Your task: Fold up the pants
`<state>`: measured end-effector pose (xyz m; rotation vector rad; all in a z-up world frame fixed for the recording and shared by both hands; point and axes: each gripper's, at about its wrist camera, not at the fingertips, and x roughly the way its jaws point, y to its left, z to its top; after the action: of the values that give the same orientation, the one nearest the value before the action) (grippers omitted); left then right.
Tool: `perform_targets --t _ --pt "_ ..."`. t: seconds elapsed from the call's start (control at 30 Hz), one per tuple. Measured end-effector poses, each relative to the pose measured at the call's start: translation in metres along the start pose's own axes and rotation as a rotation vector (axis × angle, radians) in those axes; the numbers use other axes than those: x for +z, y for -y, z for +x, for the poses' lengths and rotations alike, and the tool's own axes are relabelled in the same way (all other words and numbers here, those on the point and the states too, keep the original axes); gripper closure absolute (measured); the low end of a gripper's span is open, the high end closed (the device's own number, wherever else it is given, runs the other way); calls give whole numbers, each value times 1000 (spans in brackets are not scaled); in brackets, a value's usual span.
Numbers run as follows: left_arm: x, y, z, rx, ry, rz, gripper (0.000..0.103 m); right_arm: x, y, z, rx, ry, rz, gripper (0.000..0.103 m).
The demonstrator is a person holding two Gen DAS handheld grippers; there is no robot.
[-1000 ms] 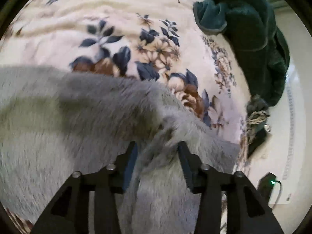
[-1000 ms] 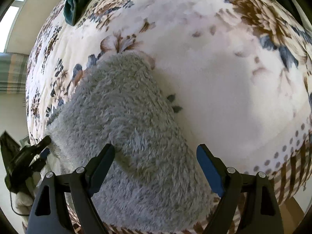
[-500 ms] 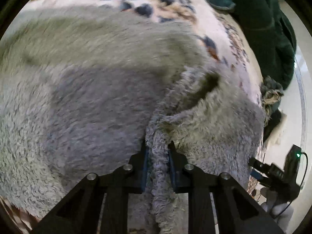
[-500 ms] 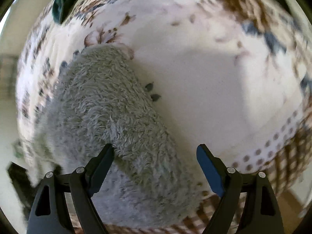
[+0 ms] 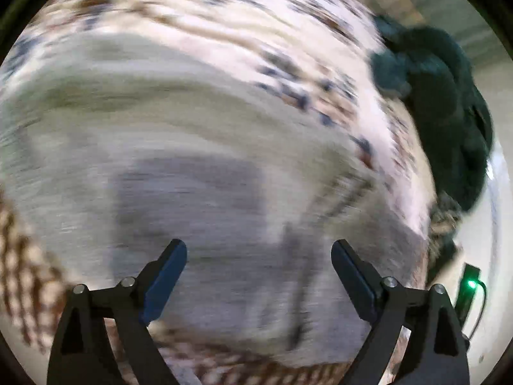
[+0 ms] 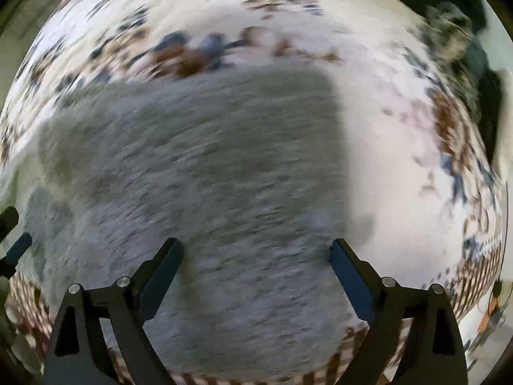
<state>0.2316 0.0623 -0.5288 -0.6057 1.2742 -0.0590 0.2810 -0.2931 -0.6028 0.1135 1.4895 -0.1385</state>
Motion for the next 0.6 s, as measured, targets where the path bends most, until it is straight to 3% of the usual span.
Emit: perform_targets --t 0.13,0.3,0.37,0.47,0.5,0.53,0.6 --pt "10 -68 -28 74 93 -210 11 -1 -32 -4 24 2 -40 8" --pt "35 -160 -38 98 215 -467 11 5 -58 -2 47 -23 -69 8" --pt "47 -184 -34 116 258 -513 13 8 -67 1 51 -32 -77 8" --pt "66 -190 -27 126 297 -491 15 12 -71 13 62 -65 -60 8" --pt "74 -188 -24 92 311 -445 22 12 -71 17 65 -80 -46 8" --pt "78 -184 -22 102 325 -404 43 13 -70 21 65 -90 -33 8" --pt "79 -177 -22 126 350 -363 57 14 -69 25 67 -98 -17 8"
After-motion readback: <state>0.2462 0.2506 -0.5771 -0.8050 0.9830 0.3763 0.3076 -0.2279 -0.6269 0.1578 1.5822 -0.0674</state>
